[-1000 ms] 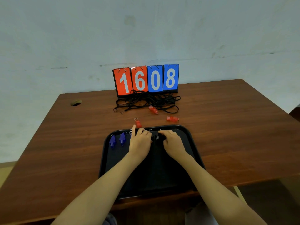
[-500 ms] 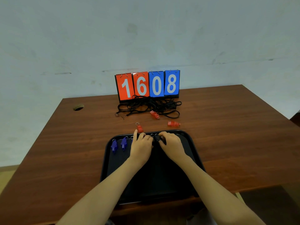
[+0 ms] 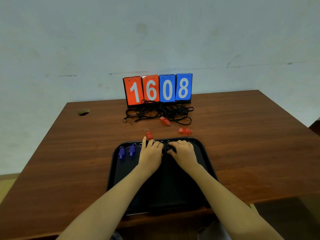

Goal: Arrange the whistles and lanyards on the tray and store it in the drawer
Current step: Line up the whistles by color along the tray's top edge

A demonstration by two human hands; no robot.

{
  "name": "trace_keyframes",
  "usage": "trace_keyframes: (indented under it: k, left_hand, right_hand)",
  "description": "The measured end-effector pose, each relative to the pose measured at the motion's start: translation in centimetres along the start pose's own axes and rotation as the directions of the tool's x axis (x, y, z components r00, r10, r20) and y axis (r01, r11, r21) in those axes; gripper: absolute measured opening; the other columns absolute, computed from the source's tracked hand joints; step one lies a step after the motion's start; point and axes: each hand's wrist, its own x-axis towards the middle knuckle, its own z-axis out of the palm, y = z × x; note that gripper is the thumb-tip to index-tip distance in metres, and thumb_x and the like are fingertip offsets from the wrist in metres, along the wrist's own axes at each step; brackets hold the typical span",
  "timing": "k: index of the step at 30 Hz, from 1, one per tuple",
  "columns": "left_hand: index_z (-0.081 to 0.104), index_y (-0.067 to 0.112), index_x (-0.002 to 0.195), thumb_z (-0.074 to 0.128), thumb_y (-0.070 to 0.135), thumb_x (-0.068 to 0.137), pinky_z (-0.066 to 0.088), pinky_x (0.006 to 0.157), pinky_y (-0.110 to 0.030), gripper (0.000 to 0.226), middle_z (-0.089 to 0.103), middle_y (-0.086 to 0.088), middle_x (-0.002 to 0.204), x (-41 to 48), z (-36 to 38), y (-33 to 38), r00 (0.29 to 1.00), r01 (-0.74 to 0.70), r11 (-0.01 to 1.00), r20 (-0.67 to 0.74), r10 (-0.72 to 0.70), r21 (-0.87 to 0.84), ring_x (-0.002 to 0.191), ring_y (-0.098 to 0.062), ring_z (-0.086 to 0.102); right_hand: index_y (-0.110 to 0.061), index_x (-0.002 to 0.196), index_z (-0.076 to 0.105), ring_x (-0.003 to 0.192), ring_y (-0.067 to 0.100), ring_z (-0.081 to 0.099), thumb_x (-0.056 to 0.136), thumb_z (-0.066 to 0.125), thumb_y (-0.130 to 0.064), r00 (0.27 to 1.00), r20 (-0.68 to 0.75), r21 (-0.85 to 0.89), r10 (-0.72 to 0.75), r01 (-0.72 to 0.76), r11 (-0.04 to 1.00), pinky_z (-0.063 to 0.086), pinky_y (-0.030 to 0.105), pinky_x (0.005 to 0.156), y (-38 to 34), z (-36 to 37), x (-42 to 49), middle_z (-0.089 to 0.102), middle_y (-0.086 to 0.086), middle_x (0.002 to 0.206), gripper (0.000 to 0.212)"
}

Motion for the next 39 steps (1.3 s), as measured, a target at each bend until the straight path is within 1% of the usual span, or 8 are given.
trace_keyframes:
  k: [6, 11, 13, 16, 21, 28, 33, 39]
  left_hand:
    - [0.045, 0.017, 0.133, 0.045, 0.023, 0.095, -0.001, 0.118, -0.045, 0.038, 0.045, 0.000, 0.141, -0.3, 0.1, 0.0, 1.000, -0.005, 0.999, -0.004, 0.005, -0.032, 0.136, -0.019, 0.032]
    - [0.047, 0.016, 0.132, 0.049, 0.021, 0.093, -0.001, 0.118, -0.046, 0.040, 0.044, -0.001, 0.141, -0.4, 0.2, -0.1, 0.999, -0.025, 0.998, -0.029, 0.023, -0.057, 0.136, -0.020, 0.033]
    - [0.052, 0.014, 0.129, 0.051, 0.018, 0.090, 0.004, 0.118, -0.046, 0.039, 0.049, -0.003, 0.136, -0.3, 0.2, -0.4, 0.993, -0.056, 0.993, -0.107, 0.045, -0.099, 0.132, -0.021, 0.040]
    - [0.055, 0.010, 0.126, 0.049, 0.014, 0.089, 0.018, 0.115, -0.043, 0.038, 0.054, -0.006, 0.132, 1.1, 0.1, -0.7, 0.984, -0.076, 0.989, -0.169, 0.054, -0.128, 0.127, -0.023, 0.045]
    - [0.049, 0.009, 0.131, 0.042, 0.013, 0.093, 0.032, 0.107, -0.038, 0.039, 0.045, -0.009, 0.137, 6.0, -1.4, -0.7, 0.999, 0.000, 0.990, -0.044, -0.006, -0.142, 0.128, -0.027, 0.039]
    - [0.039, 0.014, 0.140, 0.044, 0.003, 0.090, 0.035, 0.106, -0.041, 0.051, 0.034, -0.010, 0.145, 12.6, -1.1, -1.5, 0.994, 0.051, 0.994, 0.104, -0.040, -0.097, 0.133, -0.030, 0.030]
    - [0.030, 0.013, 0.145, 0.042, 0.000, 0.091, 0.031, 0.107, -0.043, 0.057, 0.029, -0.011, 0.149, 15.1, 0.4, -2.7, 0.992, 0.037, 0.998, 0.124, -0.032, -0.041, 0.137, -0.032, 0.024]
    - [0.031, 0.017, 0.144, 0.048, 0.002, 0.092, 0.022, 0.112, -0.043, 0.057, 0.029, -0.010, 0.149, 16.2, 2.2, -3.6, 0.996, -0.055, 0.996, 0.077, 0.049, 0.074, 0.140, -0.031, 0.020]
  right_hand:
    - [-0.020, 0.128, 0.058, 0.117, 0.022, 0.053, 0.089, 0.060, -0.034, 1.000, -0.009, -0.016, 0.007, -0.007, 1.000, 0.028, 0.041, 0.108, 0.1, -0.2, -0.3, 0.064, 0.001, 0.117, 0.041]
    - [-0.019, 0.127, 0.059, 0.116, 0.024, 0.054, 0.088, 0.060, -0.041, 0.999, -0.036, 0.025, 0.018, -0.017, 1.000, 0.036, 0.042, 0.104, -0.1, -0.4, -0.5, 0.063, 0.002, 0.121, 0.045]
    - [-0.014, 0.124, 0.061, 0.114, 0.027, 0.056, 0.090, 0.059, -0.037, 0.997, -0.076, 0.061, 0.021, -0.016, 0.998, 0.040, 0.041, 0.099, 0.0, -0.9, -0.2, 0.064, 0.005, 0.120, 0.041]
    - [-0.012, 0.128, 0.056, 0.119, 0.026, 0.049, 0.094, 0.052, -0.028, 0.996, -0.056, 0.093, 0.069, -0.063, 0.994, 0.041, 0.037, 0.098, 0.5, -2.7, 1.2, 0.057, 0.007, 0.127, 0.038]
    - [-0.015, 0.131, 0.049, 0.119, 0.029, 0.044, 0.096, 0.046, -0.020, 0.982, 0.024, 0.063, 0.188, -0.189, 0.980, 0.043, 0.041, 0.093, 1.9, -4.7, 4.7, 0.048, 0.008, 0.130, 0.035]
    - [-0.015, 0.132, 0.051, 0.120, 0.031, 0.043, 0.094, 0.053, -0.023, 0.955, 0.196, -0.011, 0.224, -0.226, 0.974, 0.044, 0.042, 0.096, 3.6, -4.3, 9.3, 0.047, 0.012, 0.129, 0.039]
    - [-0.007, 0.119, 0.061, 0.112, 0.033, 0.052, 0.092, 0.054, -0.017, 0.953, 0.230, -0.057, 0.198, -0.190, 0.980, 0.046, 0.039, 0.091, 4.1, -2.6, 10.5, 0.055, 0.015, 0.116, 0.029]
    - [-0.009, 0.123, 0.061, 0.112, 0.031, 0.054, 0.091, 0.060, -0.017, 0.951, 0.249, -0.050, 0.183, -0.176, 0.983, 0.048, 0.040, 0.093, 4.3, -2.5, 11.6, 0.054, 0.014, 0.121, 0.033]
